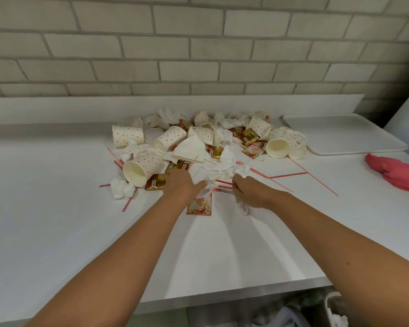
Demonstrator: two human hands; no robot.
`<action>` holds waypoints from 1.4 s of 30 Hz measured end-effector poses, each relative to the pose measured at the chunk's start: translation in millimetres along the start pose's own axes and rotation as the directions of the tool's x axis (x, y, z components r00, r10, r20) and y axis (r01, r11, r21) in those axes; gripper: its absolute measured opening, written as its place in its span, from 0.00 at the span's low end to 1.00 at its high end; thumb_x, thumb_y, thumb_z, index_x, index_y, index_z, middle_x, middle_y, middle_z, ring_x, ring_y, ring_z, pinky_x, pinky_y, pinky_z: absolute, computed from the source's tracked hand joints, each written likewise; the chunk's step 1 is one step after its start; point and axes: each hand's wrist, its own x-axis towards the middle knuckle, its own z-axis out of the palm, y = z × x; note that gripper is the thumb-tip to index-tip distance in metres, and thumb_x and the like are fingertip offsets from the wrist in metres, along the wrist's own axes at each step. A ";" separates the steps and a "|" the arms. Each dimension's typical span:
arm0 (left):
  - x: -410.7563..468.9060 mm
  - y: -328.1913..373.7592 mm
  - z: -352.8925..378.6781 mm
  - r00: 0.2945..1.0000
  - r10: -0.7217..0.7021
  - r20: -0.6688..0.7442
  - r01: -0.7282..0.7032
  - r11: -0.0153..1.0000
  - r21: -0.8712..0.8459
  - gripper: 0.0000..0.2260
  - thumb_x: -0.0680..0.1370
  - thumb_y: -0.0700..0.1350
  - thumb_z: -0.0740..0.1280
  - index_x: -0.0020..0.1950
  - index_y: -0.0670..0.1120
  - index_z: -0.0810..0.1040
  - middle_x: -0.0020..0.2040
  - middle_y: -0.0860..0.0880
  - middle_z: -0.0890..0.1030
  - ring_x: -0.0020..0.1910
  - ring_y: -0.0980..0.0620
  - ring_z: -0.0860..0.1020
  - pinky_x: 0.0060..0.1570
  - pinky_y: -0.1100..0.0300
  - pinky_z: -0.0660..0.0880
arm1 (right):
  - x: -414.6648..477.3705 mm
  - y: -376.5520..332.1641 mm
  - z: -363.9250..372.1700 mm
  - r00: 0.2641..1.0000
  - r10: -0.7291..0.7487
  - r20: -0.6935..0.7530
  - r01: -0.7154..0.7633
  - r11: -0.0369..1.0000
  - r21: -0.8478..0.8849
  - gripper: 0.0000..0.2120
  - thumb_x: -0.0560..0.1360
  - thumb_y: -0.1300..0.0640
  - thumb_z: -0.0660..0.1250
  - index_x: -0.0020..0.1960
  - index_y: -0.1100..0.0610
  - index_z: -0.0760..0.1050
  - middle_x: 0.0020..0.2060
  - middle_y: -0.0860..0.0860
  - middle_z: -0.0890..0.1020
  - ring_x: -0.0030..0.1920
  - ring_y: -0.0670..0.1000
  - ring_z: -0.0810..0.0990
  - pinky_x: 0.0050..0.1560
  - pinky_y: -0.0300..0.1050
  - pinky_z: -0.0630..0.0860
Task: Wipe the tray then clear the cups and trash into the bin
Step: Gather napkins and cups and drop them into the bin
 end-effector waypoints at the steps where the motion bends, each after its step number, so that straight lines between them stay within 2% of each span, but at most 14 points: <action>1: 2.8 0.9 3.8 1.000 -0.009 0.008 0.009 1.000 0.025 0.34 0.71 0.66 0.65 0.64 0.40 0.70 0.63 0.43 0.73 0.61 0.46 0.74 0.46 0.58 0.72 | -1.2 -2.4 -0.8 1.000 0.003 -0.002 -0.003 1.000 0.023 0.03 0.82 0.58 0.50 0.52 0.57 0.60 0.39 0.52 0.70 0.40 0.50 0.70 0.33 0.39 0.64; 4: 9.8 -0.7 10.1 0.999 -0.018 0.036 0.017 0.999 0.037 0.35 0.69 0.62 0.70 0.65 0.41 0.67 0.63 0.44 0.74 0.61 0.46 0.74 0.48 0.56 0.73 | -0.6 -10.5 0.9 0.999 0.035 0.002 -0.035 0.996 0.085 0.11 0.83 0.57 0.49 0.60 0.60 0.64 0.47 0.54 0.73 0.45 0.51 0.70 0.40 0.41 0.66; 7: 12.9 -2.8 9.5 0.998 -0.030 0.050 0.031 1.000 -0.004 0.31 0.70 0.56 0.73 0.64 0.41 0.68 0.61 0.44 0.75 0.60 0.45 0.75 0.46 0.58 0.71 | 6.5 -18.4 11.0 0.993 0.092 -0.073 -0.081 0.987 0.136 0.10 0.82 0.54 0.52 0.52 0.59 0.68 0.50 0.57 0.76 0.46 0.53 0.72 0.44 0.44 0.67; 10: 15.5 -4.8 8.5 0.996 -0.036 0.080 0.038 0.999 -0.016 0.23 0.73 0.52 0.71 0.61 0.40 0.71 0.59 0.44 0.77 0.58 0.45 0.76 0.44 0.58 0.70 | 13.3 -32.8 21.4 0.981 0.169 -0.094 -0.149 0.969 0.195 0.15 0.77 0.44 0.60 0.46 0.57 0.68 0.44 0.53 0.75 0.44 0.53 0.73 0.41 0.43 0.68; 14: 22.0 -8.2 4.8 0.989 -0.086 0.122 0.089 0.996 -0.022 0.19 0.74 0.43 0.69 0.62 0.39 0.71 0.60 0.44 0.76 0.59 0.45 0.75 0.47 0.57 0.71 | 13.7 -59.0 31.9 0.965 0.244 -0.092 -0.220 0.951 0.218 0.30 0.69 0.32 0.65 0.54 0.58 0.70 0.43 0.50 0.72 0.43 0.51 0.73 0.31 0.40 0.64; 20: 25.9 -15.0 1.3 0.990 -0.037 0.134 0.038 0.999 -0.003 0.16 0.77 0.39 0.64 0.64 0.37 0.70 0.64 0.41 0.74 0.62 0.43 0.74 0.57 0.56 0.73 | 15.1 -69.7 35.5 0.957 0.281 -0.076 -0.257 0.938 0.232 0.30 0.67 0.39 0.72 0.58 0.58 0.71 0.48 0.53 0.77 0.49 0.53 0.77 0.40 0.43 0.69; 24: 27.2 -18.6 -0.3 0.993 0.016 0.116 -0.008 0.998 -0.065 0.13 0.81 0.41 0.57 0.61 0.35 0.72 0.61 0.40 0.76 0.59 0.43 0.76 0.47 0.57 0.73 | 13.3 -63.3 24.4 0.972 0.236 0.009 -0.232 0.946 0.228 0.21 0.67 0.48 0.75 0.51 0.57 0.70 0.46 0.52 0.76 0.44 0.50 0.73 0.39 0.40 0.70; 26: 27.8 -21.5 -2.3 0.994 0.036 0.100 -0.024 0.993 -0.115 0.12 0.80 0.41 0.56 0.58 0.35 0.74 0.58 0.39 0.77 0.53 0.43 0.76 0.32 0.61 0.67 | 13.6 -59.4 21.3 0.972 0.232 0.033 -0.233 0.947 0.222 0.17 0.68 0.52 0.75 0.49 0.57 0.71 0.46 0.53 0.77 0.42 0.49 0.73 0.36 0.37 0.69; 28: 29.2 -25.4 -4.7 0.995 0.056 0.085 -0.041 0.986 -0.160 0.11 0.80 0.40 0.56 0.52 0.35 0.74 0.57 0.37 0.78 0.45 0.44 0.74 0.27 0.61 0.60 | 13.4 -57.1 20.1 0.969 0.244 0.028 -0.244 0.941 0.236 0.15 0.68 0.55 0.75 0.41 0.55 0.67 0.41 0.51 0.74 0.39 0.48 0.72 0.32 0.36 0.66; 31: 29.5 -30.7 -9.7 0.994 0.088 0.064 -0.074 0.977 -0.199 0.11 0.79 0.39 0.56 0.37 0.40 0.68 0.56 0.34 0.77 0.38 0.48 0.68 0.27 0.60 0.58 | 11.5 -57.6 22.0 0.961 0.276 -0.031 -0.259 0.931 0.257 0.18 0.69 0.46 0.72 0.39 0.56 0.66 0.40 0.51 0.73 0.41 0.50 0.71 0.32 0.38 0.66; 34: 29.2 -34.2 -13.3 0.997 0.080 0.021 -0.072 0.964 -0.256 0.08 0.79 0.38 0.57 0.49 0.35 0.72 0.56 0.34 0.77 0.43 0.42 0.73 0.31 0.58 0.66 | 7.5 -62.2 27.3 0.947 0.317 -0.052 -0.300 0.930 0.211 0.29 0.67 0.36 0.70 0.52 0.58 0.70 0.49 0.53 0.75 0.45 0.50 0.72 0.40 0.41 0.70; 36: 28.8 -36.8 -13.9 0.998 0.055 -0.007 -0.055 0.955 -0.290 0.13 0.78 0.38 0.58 0.59 0.32 0.71 0.58 0.35 0.77 0.53 0.37 0.76 0.43 0.51 0.72 | 5.1 -65.4 32.1 0.941 0.335 -0.043 -0.323 0.929 0.183 0.32 0.65 0.35 0.71 0.56 0.57 0.69 0.51 0.53 0.76 0.47 0.50 0.73 0.43 0.42 0.71; 38: 30.0 -40.6 -13.4 0.999 0.043 -0.007 -0.043 0.947 -0.318 0.19 0.79 0.39 0.59 0.68 0.34 0.65 0.61 0.36 0.75 0.57 0.38 0.75 0.45 0.52 0.71 | 3.3 -66.7 33.7 0.938 0.344 -0.033 -0.331 0.923 0.195 0.32 0.66 0.39 0.73 0.59 0.58 0.68 0.51 0.52 0.76 0.48 0.51 0.74 0.44 0.41 0.70; 42: 30.5 -47.0 -17.4 0.996 0.068 0.064 -0.037 0.915 -0.402 0.15 0.79 0.40 0.55 0.61 0.33 0.71 0.59 0.33 0.75 0.43 0.44 0.70 0.42 0.55 0.65 | 1.3 -64.0 32.6 0.947 0.321 -0.018 -0.298 0.897 0.325 0.32 0.65 0.47 0.77 0.61 0.60 0.68 0.49 0.52 0.74 0.49 0.51 0.74 0.47 0.41 0.72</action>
